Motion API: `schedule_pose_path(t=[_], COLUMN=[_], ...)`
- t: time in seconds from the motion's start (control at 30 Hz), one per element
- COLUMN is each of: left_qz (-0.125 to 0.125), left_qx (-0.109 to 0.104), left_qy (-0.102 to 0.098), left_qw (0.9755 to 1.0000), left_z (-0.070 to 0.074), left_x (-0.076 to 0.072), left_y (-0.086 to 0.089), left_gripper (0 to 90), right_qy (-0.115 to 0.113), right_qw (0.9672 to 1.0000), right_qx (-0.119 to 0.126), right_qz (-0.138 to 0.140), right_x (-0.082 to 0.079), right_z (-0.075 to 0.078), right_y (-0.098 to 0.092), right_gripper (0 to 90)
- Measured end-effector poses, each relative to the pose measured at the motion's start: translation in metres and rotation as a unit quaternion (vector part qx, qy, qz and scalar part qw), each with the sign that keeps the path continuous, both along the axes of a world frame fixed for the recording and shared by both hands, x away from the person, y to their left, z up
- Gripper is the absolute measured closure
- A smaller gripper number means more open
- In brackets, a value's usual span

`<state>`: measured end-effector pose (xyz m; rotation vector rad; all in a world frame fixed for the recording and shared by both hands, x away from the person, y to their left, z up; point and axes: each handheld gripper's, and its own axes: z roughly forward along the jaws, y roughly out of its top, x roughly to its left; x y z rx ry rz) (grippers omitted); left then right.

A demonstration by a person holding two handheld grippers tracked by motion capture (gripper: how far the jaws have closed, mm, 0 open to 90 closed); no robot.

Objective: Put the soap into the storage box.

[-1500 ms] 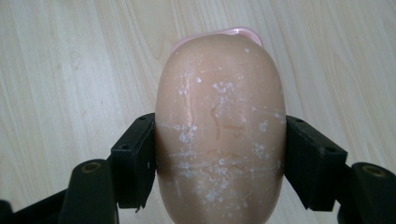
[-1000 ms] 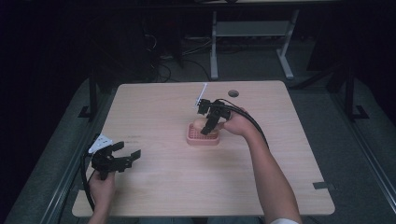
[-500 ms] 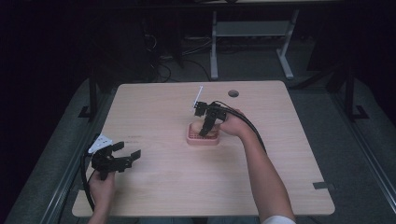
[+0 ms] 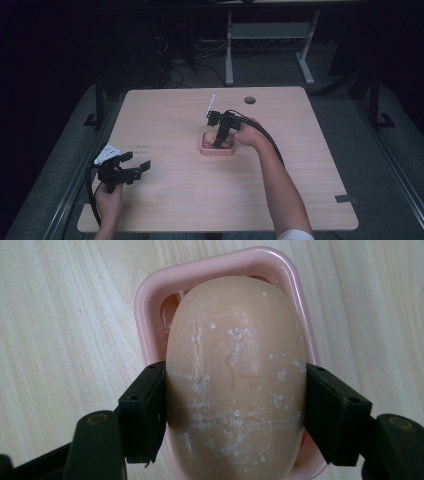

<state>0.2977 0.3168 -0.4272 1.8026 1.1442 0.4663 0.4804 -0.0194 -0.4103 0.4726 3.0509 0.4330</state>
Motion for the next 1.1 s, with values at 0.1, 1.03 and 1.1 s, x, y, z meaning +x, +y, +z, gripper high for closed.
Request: schedule_pose_path(t=[0.1,1.03,1.1], left_qz=[0.000,-0.001,-0.001], left_qx=[0.000,0.001,0.001], left_qy=[0.000,-0.002,-0.002], left_qw=[1.0000,1.0000,1.0000], left_z=[0.0001,0.0003,0.0004], left_x=[0.0000,-0.0001,-0.0001], left_y=[0.0000,0.0002,0.0002], left_gripper=[14.2,14.2,14.2], right_qy=[0.001,0.004,0.002], right_qw=[1.0000,1.0000,1.0000], right_qx=[-0.001,-0.003,-0.003], right_qz=[0.001,0.001,0.001], right_x=[-0.0001,0.0014,0.0011], right_z=[-0.0009,-0.0052,-0.0049], right_y=[0.0004,0.0011,0.0011], right_gripper=[31.8,31.7,31.7])
